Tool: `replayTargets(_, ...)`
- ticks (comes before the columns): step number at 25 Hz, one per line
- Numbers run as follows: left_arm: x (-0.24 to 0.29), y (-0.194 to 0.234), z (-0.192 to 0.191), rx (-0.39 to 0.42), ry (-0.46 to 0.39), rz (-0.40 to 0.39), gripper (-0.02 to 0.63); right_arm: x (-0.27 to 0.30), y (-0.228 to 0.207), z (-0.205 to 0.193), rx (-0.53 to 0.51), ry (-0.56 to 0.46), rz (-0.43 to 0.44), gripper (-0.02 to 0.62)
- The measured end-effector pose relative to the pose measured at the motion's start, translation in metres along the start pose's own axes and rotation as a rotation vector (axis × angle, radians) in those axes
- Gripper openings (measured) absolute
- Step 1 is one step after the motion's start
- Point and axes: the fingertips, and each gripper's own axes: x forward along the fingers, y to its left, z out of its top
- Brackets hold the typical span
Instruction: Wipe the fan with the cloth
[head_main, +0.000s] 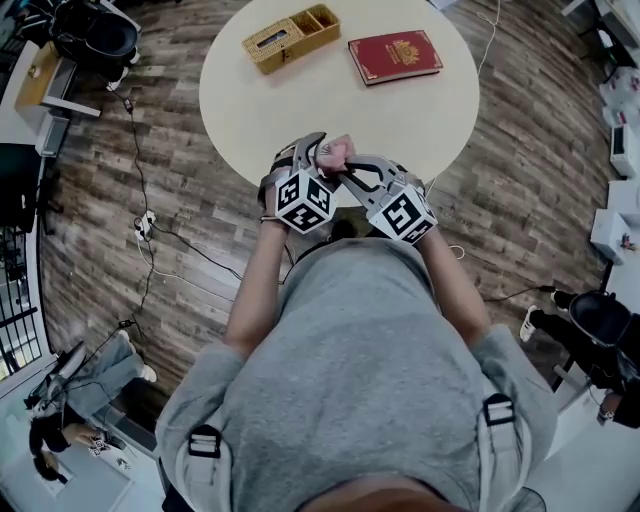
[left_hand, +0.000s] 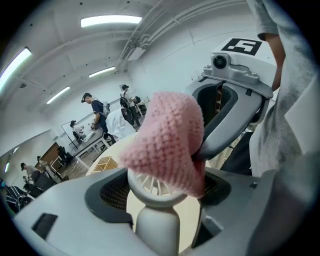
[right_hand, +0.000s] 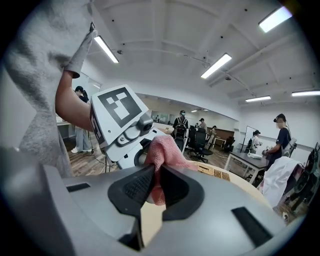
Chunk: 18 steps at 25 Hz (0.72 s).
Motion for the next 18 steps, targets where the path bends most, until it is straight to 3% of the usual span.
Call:
replayTargets(10, 0.012, 0.011, 0.014, -0.069, 0.008, 0.052, 0.383, -0.022, -0.031, -0.013, -0.009, -0.016, 0.031, 0.041)
replayTargets(18, 0.006, 0.018, 0.035, -0.158, -0.071, 0.103, 0.383, -0.038, -0.062, -0.021, -0.016, -0.010, 0.050, 0.041)
